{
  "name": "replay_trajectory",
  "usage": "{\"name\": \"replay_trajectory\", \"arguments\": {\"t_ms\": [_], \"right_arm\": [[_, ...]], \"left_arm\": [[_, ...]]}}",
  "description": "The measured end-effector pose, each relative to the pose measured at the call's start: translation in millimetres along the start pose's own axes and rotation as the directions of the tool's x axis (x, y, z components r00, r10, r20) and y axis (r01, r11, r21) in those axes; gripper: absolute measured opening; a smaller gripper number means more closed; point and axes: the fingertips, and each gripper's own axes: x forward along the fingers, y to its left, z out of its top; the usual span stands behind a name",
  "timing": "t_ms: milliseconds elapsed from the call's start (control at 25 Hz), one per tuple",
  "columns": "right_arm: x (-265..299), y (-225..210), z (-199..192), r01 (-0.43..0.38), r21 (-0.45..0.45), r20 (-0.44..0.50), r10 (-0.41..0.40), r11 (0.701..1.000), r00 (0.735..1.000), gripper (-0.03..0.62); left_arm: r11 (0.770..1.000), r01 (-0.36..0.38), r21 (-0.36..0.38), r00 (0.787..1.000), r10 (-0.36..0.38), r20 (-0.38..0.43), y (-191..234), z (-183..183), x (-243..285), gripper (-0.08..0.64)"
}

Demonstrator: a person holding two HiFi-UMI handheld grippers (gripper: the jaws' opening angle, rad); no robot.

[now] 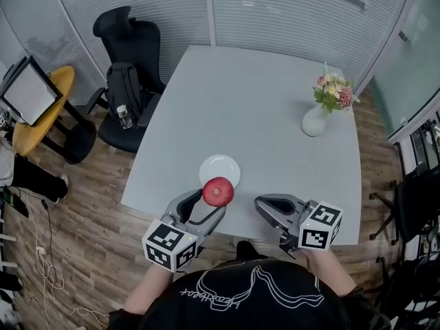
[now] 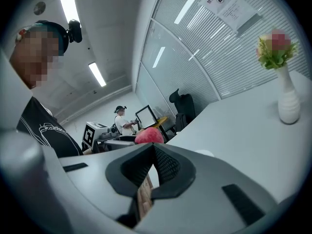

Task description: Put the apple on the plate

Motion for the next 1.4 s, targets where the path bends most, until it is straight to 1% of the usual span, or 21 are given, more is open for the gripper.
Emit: {"name": "replay_trajectory", "arguments": {"t_ms": [160,360,440,760,920,1240,1400], "right_arm": [[5.3,-10.8,-2.1,0.003,0.009,-0.011,-0.003,1.0,1.0,0.009],[9.5,-25.2,-5.1,0.018,0.026,-0.025,-0.017,1.0,1.0,0.009],[9.8,-31.1,-6.8,0.027,0.034,-0.031,-0.025,0.999,0.999,0.009],[8.6,-60.5,-11.8,0.07,0.067,-0.046,-0.067,0.995,0.997,0.009],[6.9,-72.9,-16.3,0.087,0.085,-0.056,-0.083,0.993,0.995,0.009],[-0.1,-92.5,-21.9,0.126,0.114,-0.069,-0.118,0.986,0.991,0.009],[2.2,-96.7,-23.9,0.127,0.122,-0.074,-0.118,0.984,0.99,0.009]], "left_arm": [[1.0,-0.017,0.021,1.0,0.017,-0.024,11.6,-9.2,15.6,0.285],[0.995,-0.056,0.088,0.995,0.062,-0.074,33.1,-25.3,35.5,0.285],[0.993,-0.06,0.101,0.993,0.07,-0.096,40.5,-32.8,43.8,0.285],[0.995,-0.068,0.074,0.986,0.078,-0.147,70.0,-63.0,79.2,0.285],[0.997,-0.067,0.045,0.984,0.074,-0.162,83.7,-75.6,96.8,0.285],[0.996,-0.083,0.037,0.977,0.089,-0.194,103.8,-100.0,123.9,0.285],[0.995,-0.092,0.032,0.973,0.096,-0.208,112.2,-108.6,133.4,0.285]]}}
